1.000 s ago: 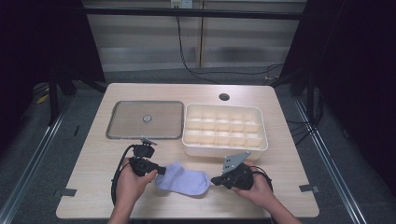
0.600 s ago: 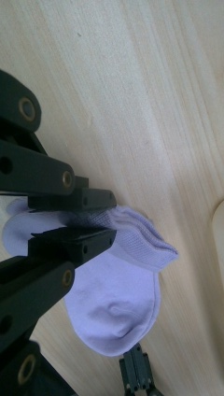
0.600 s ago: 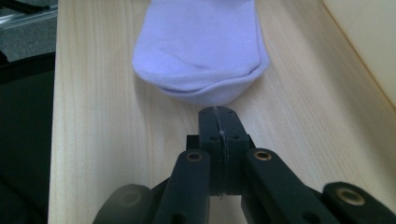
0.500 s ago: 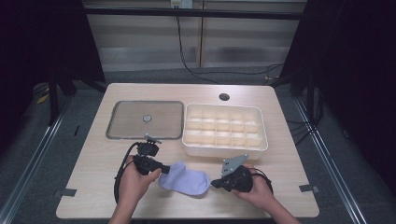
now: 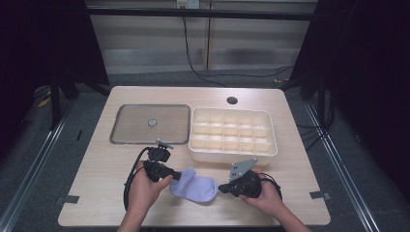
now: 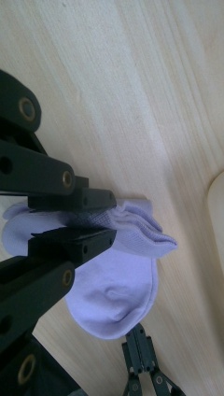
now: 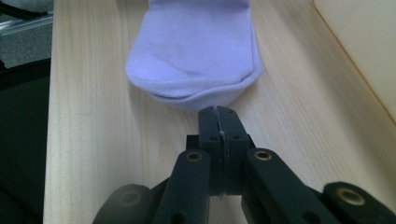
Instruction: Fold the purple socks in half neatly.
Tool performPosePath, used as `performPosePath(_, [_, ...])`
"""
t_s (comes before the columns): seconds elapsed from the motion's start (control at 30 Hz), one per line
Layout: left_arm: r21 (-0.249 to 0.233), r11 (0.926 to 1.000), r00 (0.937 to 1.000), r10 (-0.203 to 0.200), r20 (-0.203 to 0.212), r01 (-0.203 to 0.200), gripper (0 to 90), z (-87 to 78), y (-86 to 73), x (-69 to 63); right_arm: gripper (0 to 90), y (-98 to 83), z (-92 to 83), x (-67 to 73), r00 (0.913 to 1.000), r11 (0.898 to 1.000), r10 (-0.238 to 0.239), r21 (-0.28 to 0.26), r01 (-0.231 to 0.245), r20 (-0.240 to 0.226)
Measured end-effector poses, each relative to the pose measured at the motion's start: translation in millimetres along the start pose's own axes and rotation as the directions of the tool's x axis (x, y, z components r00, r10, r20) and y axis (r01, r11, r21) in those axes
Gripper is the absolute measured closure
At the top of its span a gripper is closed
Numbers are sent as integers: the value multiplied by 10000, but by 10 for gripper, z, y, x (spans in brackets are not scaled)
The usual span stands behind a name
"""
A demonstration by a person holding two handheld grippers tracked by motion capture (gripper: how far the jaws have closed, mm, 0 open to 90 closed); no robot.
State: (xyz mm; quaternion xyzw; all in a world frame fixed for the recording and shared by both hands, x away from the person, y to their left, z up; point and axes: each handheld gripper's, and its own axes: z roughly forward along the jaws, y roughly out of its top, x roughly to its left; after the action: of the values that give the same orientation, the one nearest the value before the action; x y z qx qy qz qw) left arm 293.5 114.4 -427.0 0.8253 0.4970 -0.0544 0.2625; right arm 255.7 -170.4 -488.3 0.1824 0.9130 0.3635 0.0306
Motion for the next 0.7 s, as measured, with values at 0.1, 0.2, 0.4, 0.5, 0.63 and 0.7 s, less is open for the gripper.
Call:
performPosePath(0.1, [-28, 10000, 10000, 47, -19, -47, 808, -3, 17, -21, 899, 2, 12, 7, 10000, 10000, -37, 28, 37, 10])
performPosePath(0.2, [-24, 10000, 10000, 59, 35, -59, 808, -4, 27, -42, 899, 6, 22, 11, 10000, 10000, -45, 47, 45, -12])
performPosePath(0.4, [-122, 9999, 9998, 107, 138, -106, 807, -9, 38, -83, 899, 25, 46, 8, 10000, 10000, -11, 79, 11, -43])
performPosePath(0.5, [-84, 9998, 9995, 154, 259, -151, 806, -12, 47, -85, 897, 31, 54, -10, 9999, 10000, -78, 8, 78, -84])
performPosePath(0.63, [-109, 9998, 9996, 194, 223, -192, 806, -7, 52, -112, 897, 28, 61, -14, 9998, 10000, -47, -77, 46, -188])
performPosePath(0.7, [-18, 9995, 9990, 308, 314, -307, 806, 10, 52, -131, 897, 32, 67, -4, 9998, 10000, -79, 12, 79, -161])
